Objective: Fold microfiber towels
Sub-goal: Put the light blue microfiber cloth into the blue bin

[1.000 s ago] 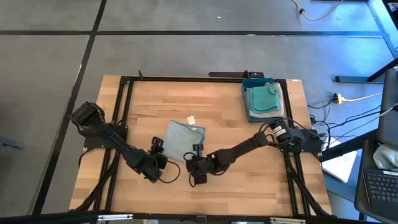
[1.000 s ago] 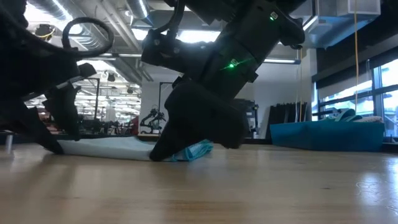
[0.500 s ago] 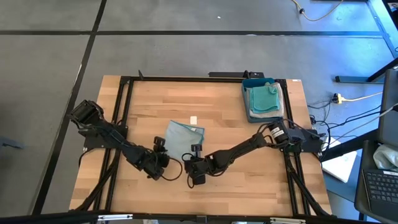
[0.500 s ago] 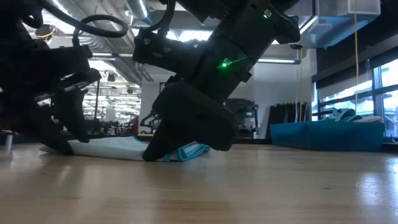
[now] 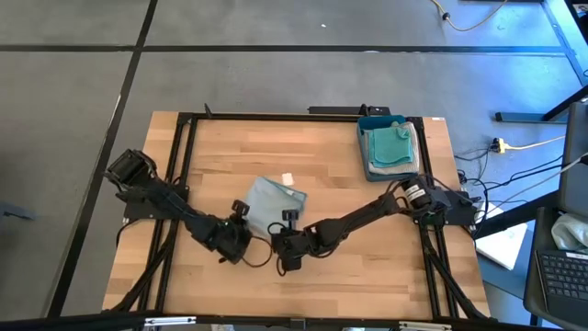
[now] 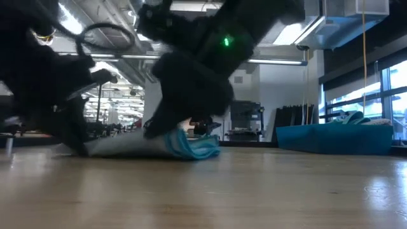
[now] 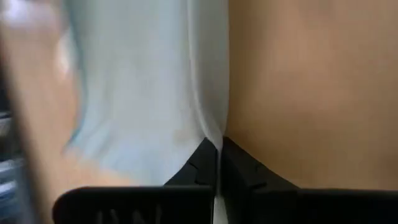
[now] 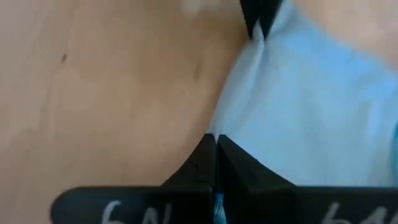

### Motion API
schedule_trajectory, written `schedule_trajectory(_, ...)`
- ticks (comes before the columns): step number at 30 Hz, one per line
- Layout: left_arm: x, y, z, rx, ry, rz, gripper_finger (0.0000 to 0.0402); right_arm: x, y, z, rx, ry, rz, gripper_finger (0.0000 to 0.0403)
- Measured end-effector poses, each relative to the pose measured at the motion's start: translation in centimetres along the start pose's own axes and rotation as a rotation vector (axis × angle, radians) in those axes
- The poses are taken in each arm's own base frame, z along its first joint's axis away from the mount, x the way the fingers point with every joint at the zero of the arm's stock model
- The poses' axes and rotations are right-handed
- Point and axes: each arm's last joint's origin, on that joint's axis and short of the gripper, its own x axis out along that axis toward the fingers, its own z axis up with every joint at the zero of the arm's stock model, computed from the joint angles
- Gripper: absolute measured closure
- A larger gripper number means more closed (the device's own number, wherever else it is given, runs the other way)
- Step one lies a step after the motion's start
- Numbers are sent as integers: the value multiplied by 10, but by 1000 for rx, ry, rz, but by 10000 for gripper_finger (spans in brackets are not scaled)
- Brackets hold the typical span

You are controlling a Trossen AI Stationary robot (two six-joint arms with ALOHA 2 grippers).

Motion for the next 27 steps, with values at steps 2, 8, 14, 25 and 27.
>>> schedule_trajectory(2,-1,13,9,15,4,45,400,-10,-6,6,20,-10,-41,397)
schedule_trajectory(8,11,47,33,25,-86,10,401,-50,-25,17,57,9,-152,397)
schedule_trajectory(14,26,97,41,38,-201,86,401,-88,-46,8,103,144,-295,397)
schedule_trajectory(25,43,219,52,2,-571,135,401,-106,-82,-16,136,349,-490,396)
schedule_trajectory(27,51,231,58,29,-587,143,401,-107,-90,-21,161,389,-537,396)
